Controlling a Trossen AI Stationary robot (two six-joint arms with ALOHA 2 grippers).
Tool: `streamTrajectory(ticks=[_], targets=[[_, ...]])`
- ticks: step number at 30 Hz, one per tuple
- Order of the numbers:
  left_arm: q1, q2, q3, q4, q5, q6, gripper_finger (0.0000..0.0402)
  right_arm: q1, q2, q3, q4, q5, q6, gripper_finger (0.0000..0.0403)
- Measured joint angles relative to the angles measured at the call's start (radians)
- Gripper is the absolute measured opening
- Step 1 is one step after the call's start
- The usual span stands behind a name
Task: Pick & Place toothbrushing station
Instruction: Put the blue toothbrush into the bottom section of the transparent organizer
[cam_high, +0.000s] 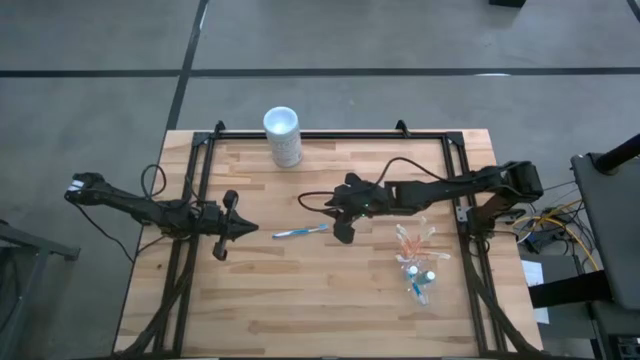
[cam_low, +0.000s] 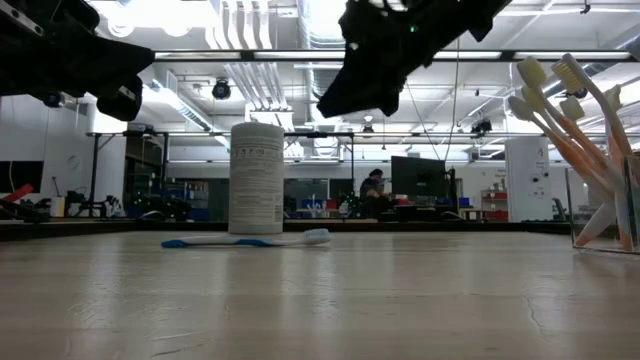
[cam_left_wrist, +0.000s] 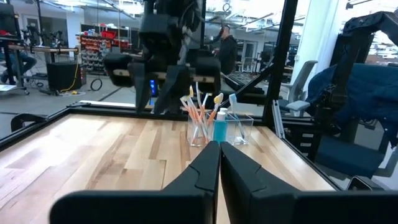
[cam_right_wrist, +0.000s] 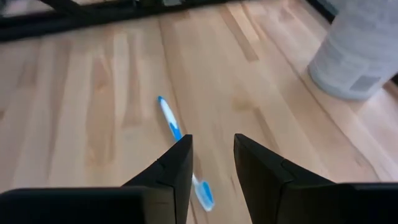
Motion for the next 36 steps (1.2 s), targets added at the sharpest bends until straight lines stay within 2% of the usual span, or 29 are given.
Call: streamTrajectory(ticks=[6,13,19,22,25,31,36], targets=[[0.0,0.0,0.0,-0.004,0.0,0.0,0.0018,-0.02,0.073,-0.002,-0.003,-0.012,-0.002,0.0135],[0.0,0.0,0.0,-0.002,0.0,0.0,0.0016,-0.028,0.165,-0.002,0.016,-0.099,0.004,0.0164],[0.0,0.0,0.0,-0.003,0.0,0.0,0.0018,-0.036,0.196,-0.003,0.043,-0.117,0.016,0.0176],[0.0,0.0,0.0,-0.002,0.0,0.0,0.0017,-0.05,0.199,-0.025,0.047,-0.159,0.035,0.0176],[0.0,0.0,0.0,-0.002,0.0,0.0,0.0017,-0.064,0.199,-0.085,0.154,-0.211,0.072,0.0176],[0.0,0.0,0.0,-0.003,0.0,0.0,0.0018,-0.065,0.201,-0.224,0.453,-0.209,0.069,0.0183],[0.0,0.0,0.0,-0.004,0.0,0.0,0.0017,-0.075,0.23,-0.274,0.54,-0.208,0.017,0.0185]])
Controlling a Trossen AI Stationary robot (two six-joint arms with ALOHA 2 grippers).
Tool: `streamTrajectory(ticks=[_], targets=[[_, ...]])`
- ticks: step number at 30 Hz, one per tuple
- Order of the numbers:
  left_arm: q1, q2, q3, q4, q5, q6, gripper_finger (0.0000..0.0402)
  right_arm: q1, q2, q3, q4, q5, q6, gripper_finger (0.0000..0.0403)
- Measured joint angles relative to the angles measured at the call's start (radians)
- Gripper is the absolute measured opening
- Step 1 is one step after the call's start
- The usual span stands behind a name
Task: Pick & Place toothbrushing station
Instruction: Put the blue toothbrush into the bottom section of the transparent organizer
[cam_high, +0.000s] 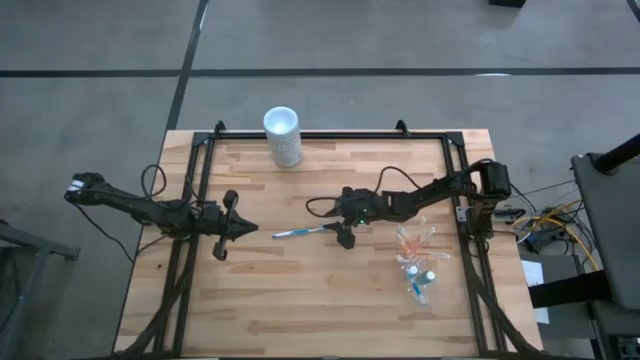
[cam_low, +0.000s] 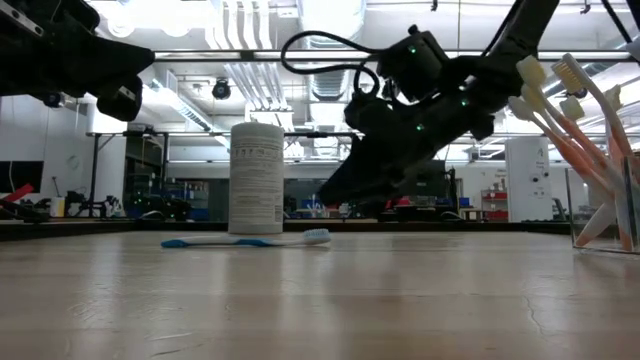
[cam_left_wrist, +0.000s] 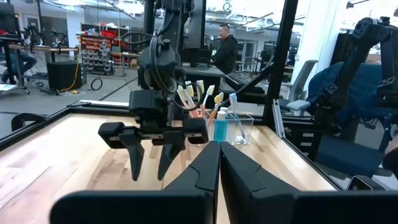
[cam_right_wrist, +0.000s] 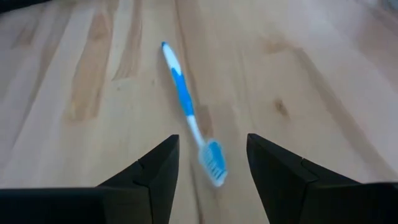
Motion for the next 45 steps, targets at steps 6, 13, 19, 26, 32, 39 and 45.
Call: streamTrajectory(ticks=[6,13,19,26,32,39,45], targets=[[0.0,0.0,0.0,-0.007,0.0,0.0,0.0017,-0.03,0.024,0.036,0.014,-0.024,-0.042,0.0181],[0.0,0.0,0.0,-0.013,0.0,0.0,0.0018,-0.078,0.057,0.06,0.002,-0.156,-0.177,0.0184],[0.0,0.0,0.0,-0.013,0.0,0.0,0.0016,-0.126,0.117,0.059,0.033,-0.303,-0.24,0.0187],[0.0,0.0,0.0,-0.016,0.0,0.0,0.0018,-0.134,0.185,0.059,0.078,-0.379,-0.361,0.0187],[0.0,0.0,0.0,-0.019,0.0,0.0,0.0017,-0.147,0.226,0.062,0.132,-0.394,-0.377,0.0187],[0.0,0.0,0.0,-0.019,0.0,0.0,0.0016,-0.15,0.246,0.063,0.156,-0.394,-0.393,0.0182],[0.0,0.0,0.0,-0.019,0.0,0.0,0.0018,-0.15,0.248,0.064,0.155,-0.39,-0.429,0.0155]])
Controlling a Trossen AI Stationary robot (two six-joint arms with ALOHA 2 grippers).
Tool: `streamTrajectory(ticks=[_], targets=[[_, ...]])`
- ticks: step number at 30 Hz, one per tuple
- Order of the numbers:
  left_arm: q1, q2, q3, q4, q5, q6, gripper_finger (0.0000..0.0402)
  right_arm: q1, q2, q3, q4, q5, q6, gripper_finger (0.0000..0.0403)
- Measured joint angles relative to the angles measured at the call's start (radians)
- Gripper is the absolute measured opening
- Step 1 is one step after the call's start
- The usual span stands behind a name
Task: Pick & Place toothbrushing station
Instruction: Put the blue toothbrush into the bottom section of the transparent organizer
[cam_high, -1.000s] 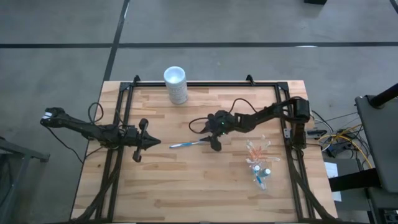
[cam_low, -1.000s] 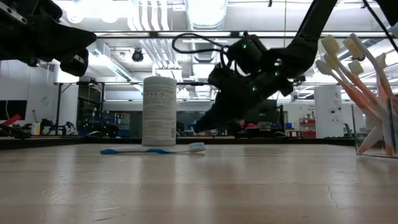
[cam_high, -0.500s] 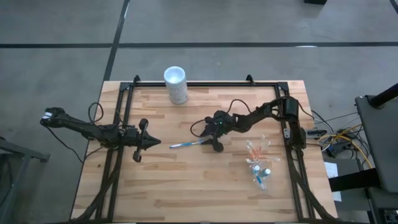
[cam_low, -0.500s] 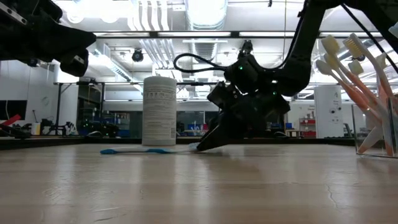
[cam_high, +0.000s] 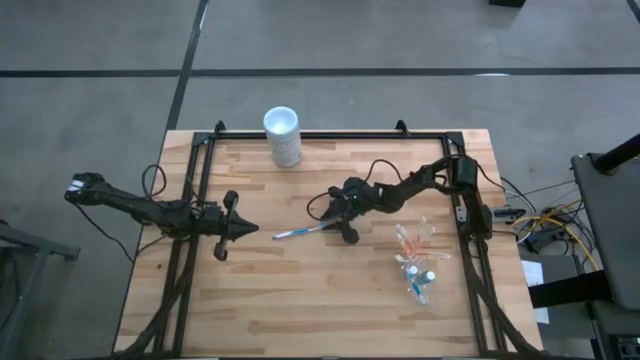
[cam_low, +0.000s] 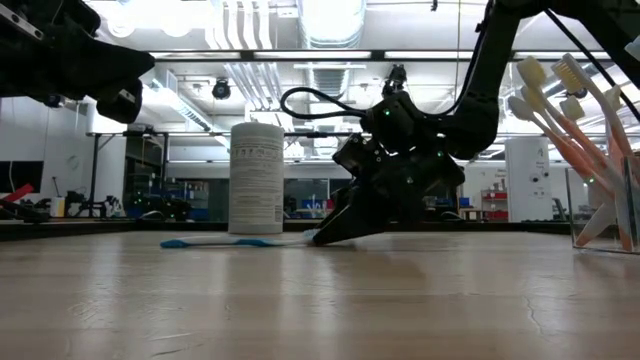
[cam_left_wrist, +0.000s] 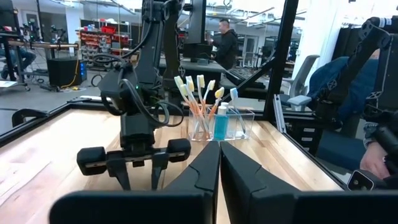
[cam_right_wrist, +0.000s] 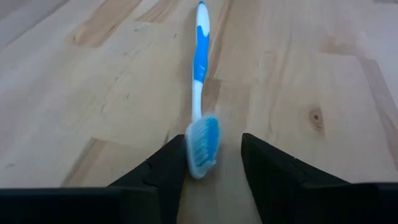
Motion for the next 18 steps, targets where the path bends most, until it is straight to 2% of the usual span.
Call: streamTrajectory(ticks=[12,18], targets=[[0.0,0.0,0.0,0.0,0.0,0.0,0.0018,0.0,0.001,0.0,-0.01,0.016,-0.01,0.0053],[0.0,0.0,0.0,0.0,0.0,0.0,0.0017,0.0,0.001,0.0,-0.01,0.019,-0.01,0.0034]])
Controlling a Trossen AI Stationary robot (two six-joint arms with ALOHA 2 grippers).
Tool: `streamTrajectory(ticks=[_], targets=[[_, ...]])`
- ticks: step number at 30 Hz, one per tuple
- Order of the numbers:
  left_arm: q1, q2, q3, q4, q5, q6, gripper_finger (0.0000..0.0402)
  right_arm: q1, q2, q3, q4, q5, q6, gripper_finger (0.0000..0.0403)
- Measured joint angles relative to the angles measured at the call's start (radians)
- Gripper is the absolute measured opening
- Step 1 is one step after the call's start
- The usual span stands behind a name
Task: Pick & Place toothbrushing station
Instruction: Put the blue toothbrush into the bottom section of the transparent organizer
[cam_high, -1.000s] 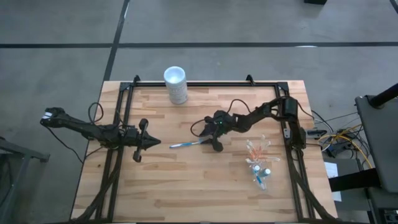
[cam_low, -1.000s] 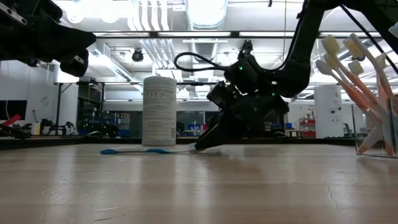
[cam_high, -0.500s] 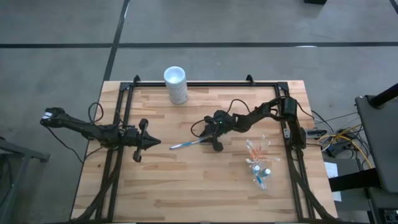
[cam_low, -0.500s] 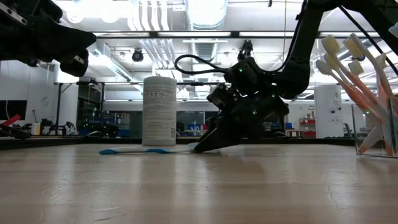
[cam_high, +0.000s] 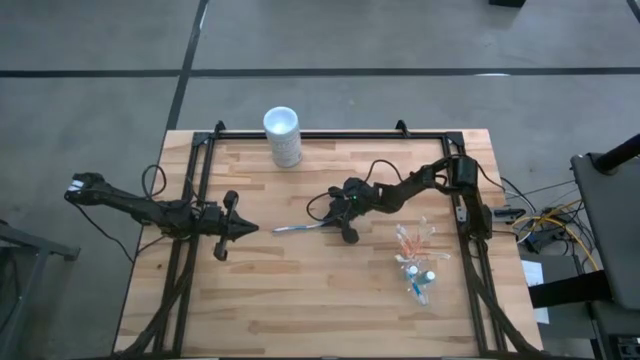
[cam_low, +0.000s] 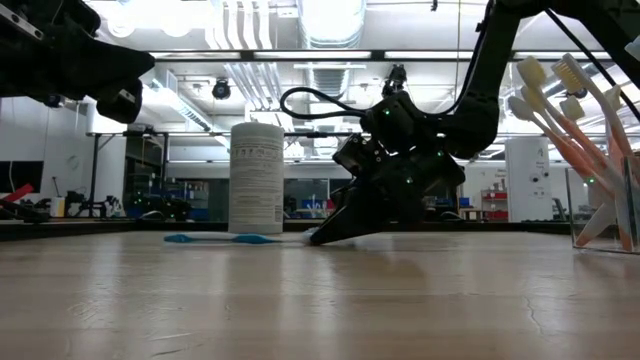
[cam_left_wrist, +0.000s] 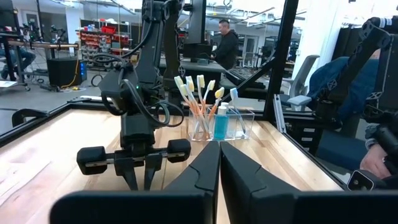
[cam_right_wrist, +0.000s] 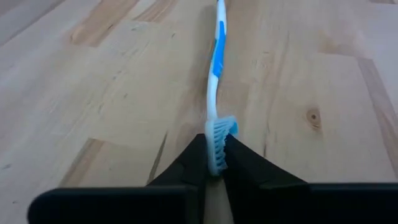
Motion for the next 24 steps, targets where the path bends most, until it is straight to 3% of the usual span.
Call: streamTrajectory(ticks=[13,24], targets=[[0.0,0.0,0.0,0.0,0.0,0.0,0.0018,0.0,-0.087,-0.003,-0.108,0.069,0.036,0.0031],[0.0,0.0,0.0,0.0,0.0,0.0,0.0018,0.0,-0.254,0.16,-0.657,0.115,0.014,0.0031]])
